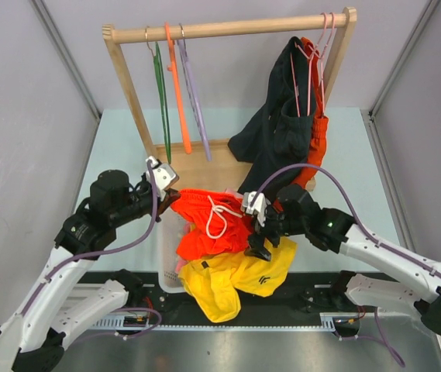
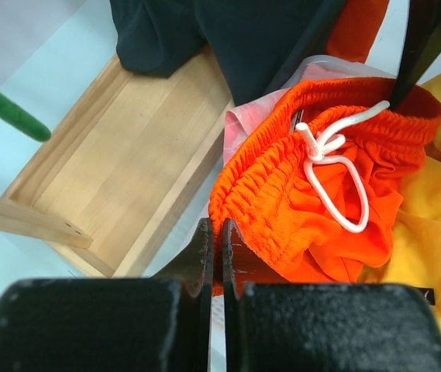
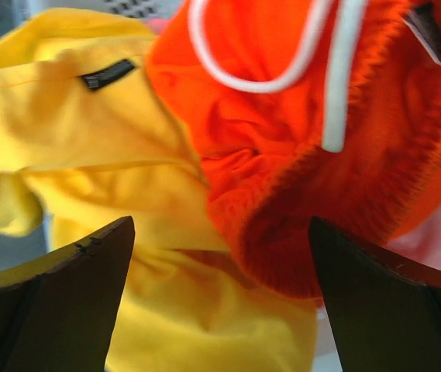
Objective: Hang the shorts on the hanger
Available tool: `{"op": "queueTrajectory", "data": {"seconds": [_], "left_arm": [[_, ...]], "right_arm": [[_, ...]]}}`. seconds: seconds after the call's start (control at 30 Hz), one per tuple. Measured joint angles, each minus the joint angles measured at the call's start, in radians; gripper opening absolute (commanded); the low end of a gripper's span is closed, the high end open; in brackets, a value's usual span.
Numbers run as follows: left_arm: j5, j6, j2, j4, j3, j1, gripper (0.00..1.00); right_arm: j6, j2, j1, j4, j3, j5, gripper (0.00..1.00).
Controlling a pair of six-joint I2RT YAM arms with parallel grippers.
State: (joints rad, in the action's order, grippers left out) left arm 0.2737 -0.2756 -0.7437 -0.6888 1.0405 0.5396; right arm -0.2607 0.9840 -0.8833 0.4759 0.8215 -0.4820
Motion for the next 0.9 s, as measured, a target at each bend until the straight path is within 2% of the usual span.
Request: {"op": "queueTrajectory", "data": {"seconds": [0.1,0.13,0.17,0.2,0.43,0.53,0.67,0.9], "left_arm": [[-0.005,0.017,0.003,0.007,-0.015,-0.006,0.00],[-0.008,0.024,0.004,0.008,-0.019,-0.009,0.00],[-0.008,0.031,0.005,0.011,-0.022,-0.014,0.00],[-0.008,0.033,0.005,0.013,-0.023,-0.019,0.00],[0.029,0.037,-0.003,-0.011,0.014,-0.075,0.00],[0.074,0.001,-0.023,-0.040,0.116,-0.077,0.00],[0.163,-0.098,-0.044,-0.085,0.288,-0.077,0.00],[0.293,-0.248,-0.126,-0.214,0.594,-0.077,0.00]], "right_arm": [[0.018,0.037,-0.004,-0.040,-0.007,0.081,0.55],[0.019,0.041,-0.004,-0.049,-0.010,0.100,0.28],[0.023,0.043,-0.005,-0.055,-0.012,0.121,0.16],[0.009,0.042,-0.005,-0.060,-0.012,0.134,0.00],[-0.104,0.002,0.045,0.016,0.030,0.198,0.00],[-0.167,-0.033,0.125,0.076,0.130,0.216,0.00],[-0.260,-0.045,0.228,0.121,0.371,0.227,0.00],[-0.431,-0.109,0.249,0.169,0.586,0.177,0.00]]}}
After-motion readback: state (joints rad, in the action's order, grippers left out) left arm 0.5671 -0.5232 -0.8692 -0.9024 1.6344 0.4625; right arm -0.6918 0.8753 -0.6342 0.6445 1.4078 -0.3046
